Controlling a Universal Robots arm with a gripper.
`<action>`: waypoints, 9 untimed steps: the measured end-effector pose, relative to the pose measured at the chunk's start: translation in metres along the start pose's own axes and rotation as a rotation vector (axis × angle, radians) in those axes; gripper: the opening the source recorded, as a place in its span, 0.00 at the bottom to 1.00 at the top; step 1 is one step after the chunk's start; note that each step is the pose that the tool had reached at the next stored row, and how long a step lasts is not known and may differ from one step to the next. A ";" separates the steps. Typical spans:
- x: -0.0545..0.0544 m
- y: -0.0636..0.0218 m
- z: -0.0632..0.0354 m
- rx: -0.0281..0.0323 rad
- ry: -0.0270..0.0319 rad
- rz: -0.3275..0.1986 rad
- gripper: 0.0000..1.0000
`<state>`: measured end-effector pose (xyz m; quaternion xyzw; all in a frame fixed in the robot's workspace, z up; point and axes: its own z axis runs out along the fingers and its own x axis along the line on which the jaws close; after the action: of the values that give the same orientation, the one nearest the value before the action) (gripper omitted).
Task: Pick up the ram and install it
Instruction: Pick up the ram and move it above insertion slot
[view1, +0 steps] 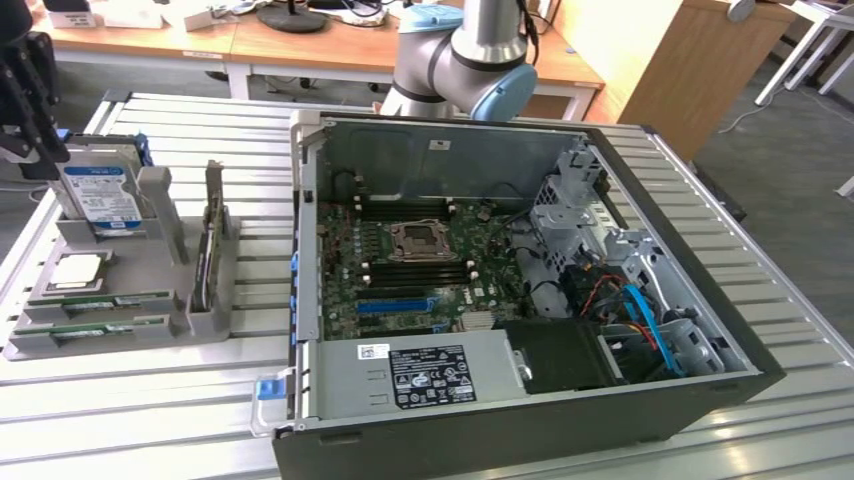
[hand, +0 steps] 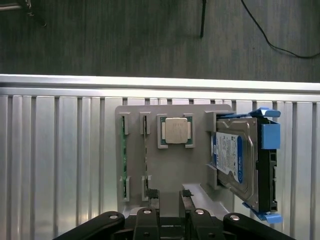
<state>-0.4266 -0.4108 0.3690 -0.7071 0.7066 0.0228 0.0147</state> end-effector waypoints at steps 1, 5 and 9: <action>0.000 0.0000 0.0001 -0.0005 0.0001 -0.007 0.30; 0.000 0.0000 0.0002 -0.0008 0.0002 -0.013 0.30; 0.000 0.0000 0.0006 -0.0008 0.0001 -0.014 0.30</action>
<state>-0.4266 -0.4108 0.3684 -0.7121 0.7015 0.0229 0.0146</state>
